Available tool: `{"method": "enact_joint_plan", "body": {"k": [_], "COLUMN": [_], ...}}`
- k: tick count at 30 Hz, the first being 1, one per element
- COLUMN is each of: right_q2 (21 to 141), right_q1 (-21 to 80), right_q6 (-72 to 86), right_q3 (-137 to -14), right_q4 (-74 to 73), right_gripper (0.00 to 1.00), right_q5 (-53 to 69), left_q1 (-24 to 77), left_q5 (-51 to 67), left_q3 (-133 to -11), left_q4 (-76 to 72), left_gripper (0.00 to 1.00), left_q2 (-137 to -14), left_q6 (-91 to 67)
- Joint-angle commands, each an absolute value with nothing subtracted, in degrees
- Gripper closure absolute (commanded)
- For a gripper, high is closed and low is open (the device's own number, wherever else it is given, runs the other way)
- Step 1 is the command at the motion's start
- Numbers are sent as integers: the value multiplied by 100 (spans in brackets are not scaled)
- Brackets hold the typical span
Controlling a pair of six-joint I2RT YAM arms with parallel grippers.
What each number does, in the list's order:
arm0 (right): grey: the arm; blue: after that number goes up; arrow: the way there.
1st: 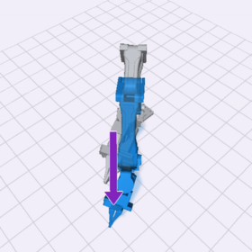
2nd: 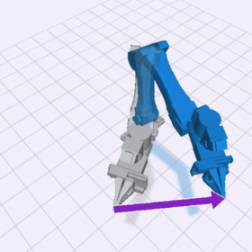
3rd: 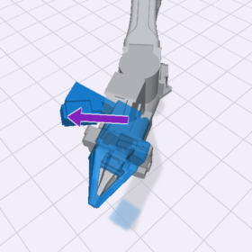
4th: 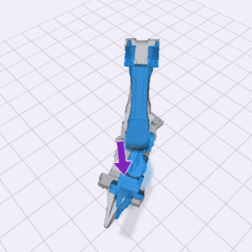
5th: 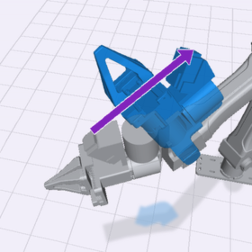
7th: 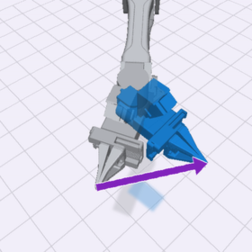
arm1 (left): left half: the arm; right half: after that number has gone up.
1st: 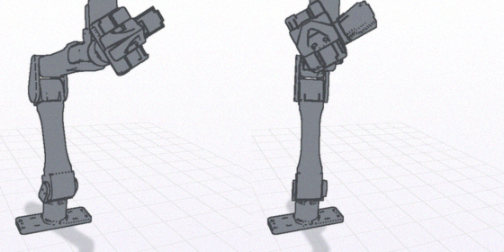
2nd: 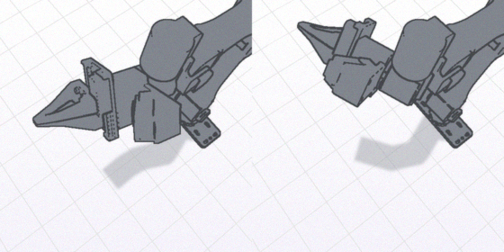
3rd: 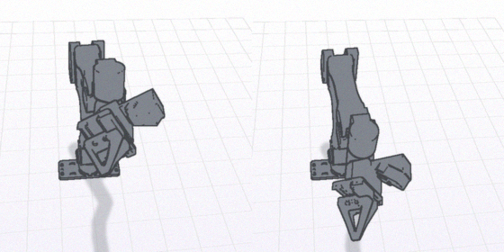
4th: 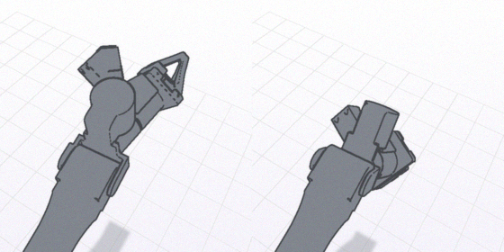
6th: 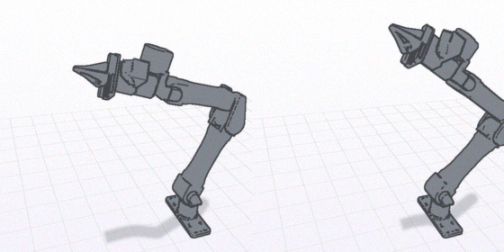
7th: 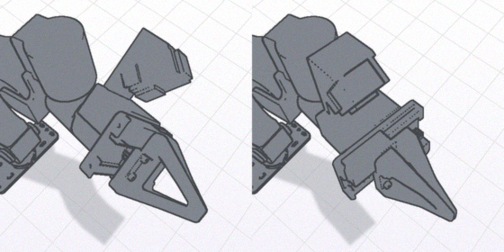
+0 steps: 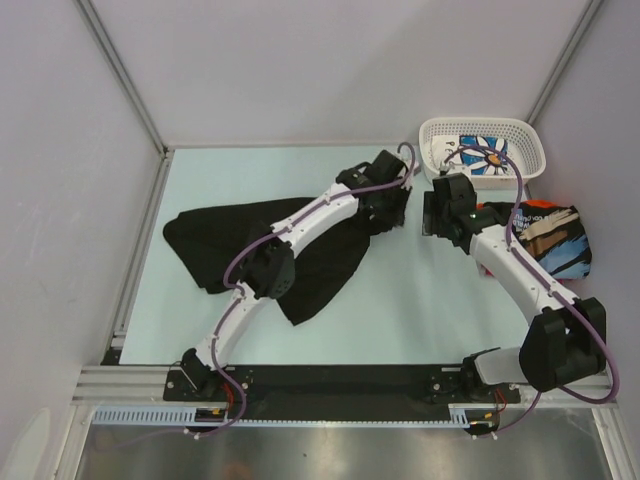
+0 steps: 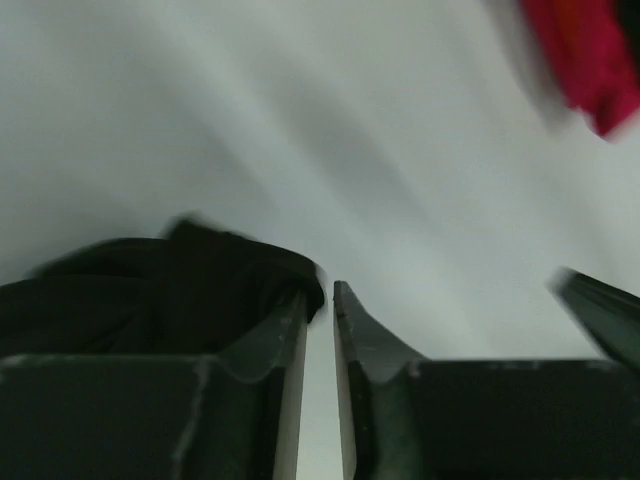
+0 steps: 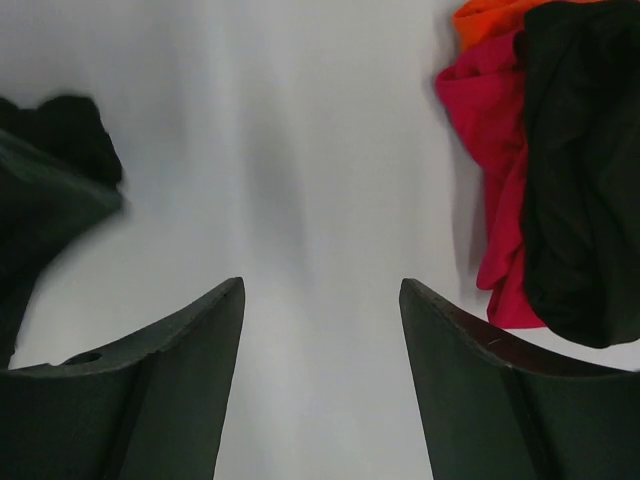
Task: Fold and stack the t-shirts
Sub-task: Flatten out the tshirt
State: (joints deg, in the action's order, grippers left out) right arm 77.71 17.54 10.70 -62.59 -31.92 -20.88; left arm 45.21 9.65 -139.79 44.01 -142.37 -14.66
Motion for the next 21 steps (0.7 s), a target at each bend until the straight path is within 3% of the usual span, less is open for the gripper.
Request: {"method": "enact_joint_plan", "body": {"k": [1,5,9,14,21], "right_q2": [7602,7822,8033,8235,8586], "right_q1": [1740,1758,1854,1855,2082], "right_q6": [1107,1195,1143,1064,1002], "right_q3": [-6275,-6442,-6486,-6565,-6592], "right_q4": [-3138,-3094,-2927,-3006,-3495], "right_gripper": [31,31,31,31,32], "right_q5": [-2215,-1741,-1021,-766,1175], "left_q1": [4667,4571,3739,2726,2005], "left_q5": [3208,1709,100,-826,-1600], "left_q3": [-13905,-13484,-12000,-10636,-9222], "left_q4": [3911,4490,4334,4464,5246], "left_gripper": [1,0,0,0,0], "left_q2": [-13352,-12404,-10954,-9819,-8949], "left_q6": [-1934,-1460,-1538,-1521,-1757]}}
